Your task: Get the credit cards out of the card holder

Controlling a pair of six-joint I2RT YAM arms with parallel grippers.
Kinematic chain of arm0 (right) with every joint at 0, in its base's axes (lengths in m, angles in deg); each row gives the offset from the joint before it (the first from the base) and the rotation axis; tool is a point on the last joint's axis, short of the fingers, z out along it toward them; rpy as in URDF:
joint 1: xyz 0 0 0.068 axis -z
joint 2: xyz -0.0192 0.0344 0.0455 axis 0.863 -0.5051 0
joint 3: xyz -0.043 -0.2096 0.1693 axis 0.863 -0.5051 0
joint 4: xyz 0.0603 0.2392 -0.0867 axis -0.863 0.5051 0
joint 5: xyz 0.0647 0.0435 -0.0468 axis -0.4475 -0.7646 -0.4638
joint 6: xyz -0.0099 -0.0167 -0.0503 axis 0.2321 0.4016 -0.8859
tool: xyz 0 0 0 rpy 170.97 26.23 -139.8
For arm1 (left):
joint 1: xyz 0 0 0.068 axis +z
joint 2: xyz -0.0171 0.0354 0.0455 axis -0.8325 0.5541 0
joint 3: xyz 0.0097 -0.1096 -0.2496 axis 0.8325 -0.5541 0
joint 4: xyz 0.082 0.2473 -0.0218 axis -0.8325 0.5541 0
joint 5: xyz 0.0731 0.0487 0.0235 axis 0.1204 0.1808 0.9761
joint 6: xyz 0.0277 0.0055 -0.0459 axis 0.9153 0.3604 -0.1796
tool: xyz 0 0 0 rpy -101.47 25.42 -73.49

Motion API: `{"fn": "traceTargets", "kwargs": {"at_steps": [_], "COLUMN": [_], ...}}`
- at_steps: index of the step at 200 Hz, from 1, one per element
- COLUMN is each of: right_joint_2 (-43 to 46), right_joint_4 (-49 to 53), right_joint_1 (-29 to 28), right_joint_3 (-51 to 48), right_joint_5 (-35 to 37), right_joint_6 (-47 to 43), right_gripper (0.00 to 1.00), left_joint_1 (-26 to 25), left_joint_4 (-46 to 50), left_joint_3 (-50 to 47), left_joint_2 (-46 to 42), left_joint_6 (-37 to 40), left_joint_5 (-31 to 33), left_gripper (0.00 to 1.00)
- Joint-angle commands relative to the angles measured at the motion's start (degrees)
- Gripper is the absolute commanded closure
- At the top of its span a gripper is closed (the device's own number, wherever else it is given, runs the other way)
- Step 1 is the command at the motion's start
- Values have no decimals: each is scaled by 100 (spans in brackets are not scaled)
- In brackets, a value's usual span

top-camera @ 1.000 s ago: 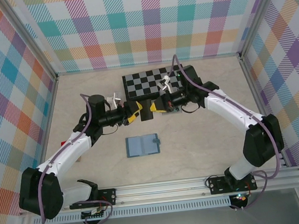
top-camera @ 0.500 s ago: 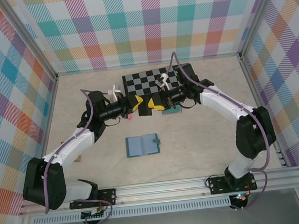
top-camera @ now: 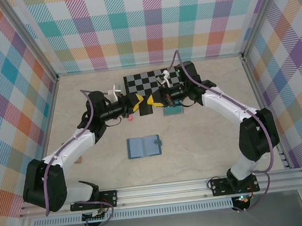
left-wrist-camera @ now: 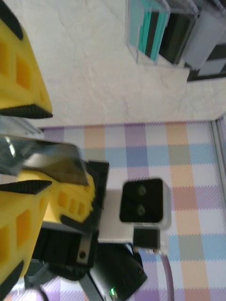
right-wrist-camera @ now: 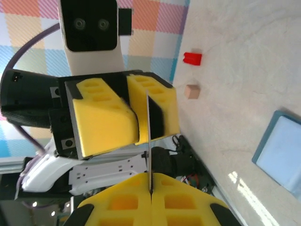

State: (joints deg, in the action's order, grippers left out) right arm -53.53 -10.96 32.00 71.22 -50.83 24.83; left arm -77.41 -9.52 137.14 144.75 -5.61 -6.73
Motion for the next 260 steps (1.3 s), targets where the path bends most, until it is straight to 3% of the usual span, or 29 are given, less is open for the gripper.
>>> {"fn": "traceTargets", "kwargs": {"at_steps": [1, 19, 37, 60, 81, 118, 180, 220, 260], "right_joint_2": [286, 297, 256, 124, -53, -478, -1630, -2190, -2446], "right_joint_4": [1202, 1784, 2127, 2163, 1976, 1852, 3488, 4127, 4062], "right_joint_1": [48, 160, 292, 418, 526, 776, 896, 870, 773], "right_joint_3": [518, 796, 1086, 1294, 1370, 1591, 2911, 3504, 3550], "right_joint_5": [1252, 1954, 2621, 3216, 3546, 3313, 2778, 3158, 3554], "right_joint_6": [-1168, -1991, -2923, -4417, -5649, -7327, -9912, -10689, -11095], "right_gripper": [100, 100, 100, 100, 100, 100, 100, 100, 100], "left_joint_1": [49, 106, 186, 297, 390, 462, 498, 503, 506], "left_joint_4": [1780, 3421, 4450, 5067, 5346, 5796, 5865, 5945, 5849], "left_joint_3": [437, 854, 1116, 1258, 1320, 1428, 1436, 1498, 1409], "left_joint_2": [-422, -500, -495, -449, -426, -313, -75, 71, 134], "left_joint_6": [940, 1662, 2124, 2541, 2780, 2930, 2894, 3096, 3127], "left_joint_5": [603, 1243, 1721, 2150, 2378, 2969, 3080, 3033, 2943], "left_gripper": [32, 14, 8, 2, 0, 0, 0, 0, 0]}}
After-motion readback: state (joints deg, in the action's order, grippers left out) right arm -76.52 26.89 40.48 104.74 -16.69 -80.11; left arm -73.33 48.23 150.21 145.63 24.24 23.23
